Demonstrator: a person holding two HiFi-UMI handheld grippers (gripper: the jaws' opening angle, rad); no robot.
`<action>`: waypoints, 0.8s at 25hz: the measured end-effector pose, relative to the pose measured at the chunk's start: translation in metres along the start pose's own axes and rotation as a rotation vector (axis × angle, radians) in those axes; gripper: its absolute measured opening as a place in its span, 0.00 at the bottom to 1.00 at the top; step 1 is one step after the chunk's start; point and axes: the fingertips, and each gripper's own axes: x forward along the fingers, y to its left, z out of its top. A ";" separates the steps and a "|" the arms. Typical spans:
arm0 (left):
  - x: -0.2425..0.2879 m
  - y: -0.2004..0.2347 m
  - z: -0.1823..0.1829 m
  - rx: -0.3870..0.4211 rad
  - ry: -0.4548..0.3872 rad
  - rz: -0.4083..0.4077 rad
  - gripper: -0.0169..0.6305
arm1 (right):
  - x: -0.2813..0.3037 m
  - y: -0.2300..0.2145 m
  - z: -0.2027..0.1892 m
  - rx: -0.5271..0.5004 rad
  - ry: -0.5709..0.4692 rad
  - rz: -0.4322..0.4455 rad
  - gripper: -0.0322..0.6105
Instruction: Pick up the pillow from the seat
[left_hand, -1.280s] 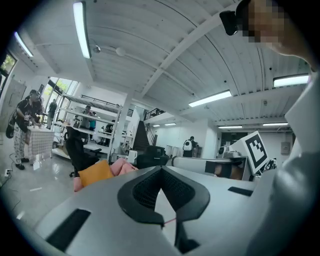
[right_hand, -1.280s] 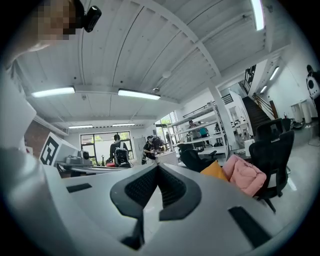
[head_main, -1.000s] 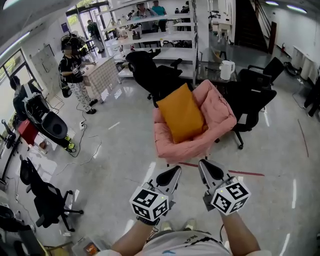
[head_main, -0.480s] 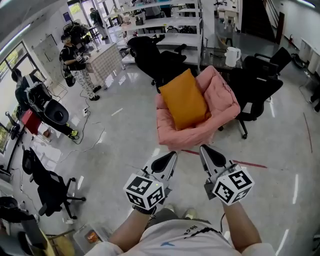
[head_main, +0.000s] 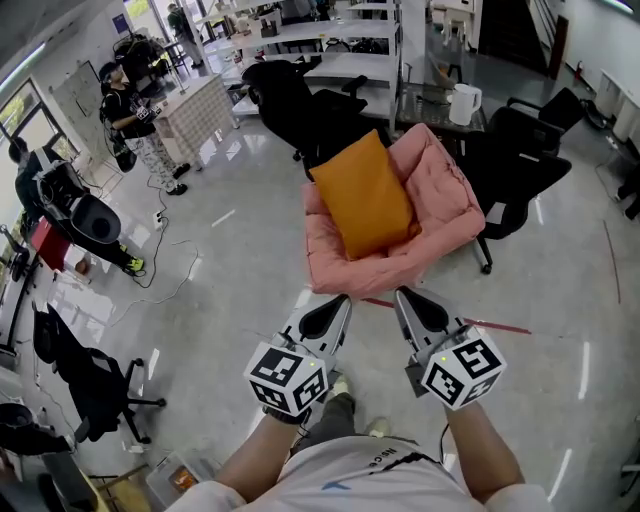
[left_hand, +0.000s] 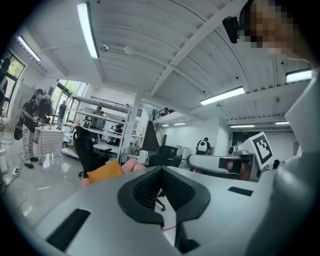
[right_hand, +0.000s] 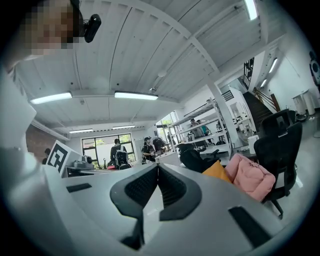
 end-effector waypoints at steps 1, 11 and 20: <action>0.007 0.009 0.001 0.000 -0.001 -0.003 0.04 | 0.009 -0.004 0.000 -0.002 0.004 -0.005 0.07; 0.078 0.125 0.028 0.016 0.003 -0.043 0.04 | 0.131 -0.049 0.010 -0.008 0.008 -0.072 0.07; 0.125 0.199 0.025 -0.026 0.038 -0.090 0.04 | 0.196 -0.080 0.006 -0.009 0.025 -0.152 0.07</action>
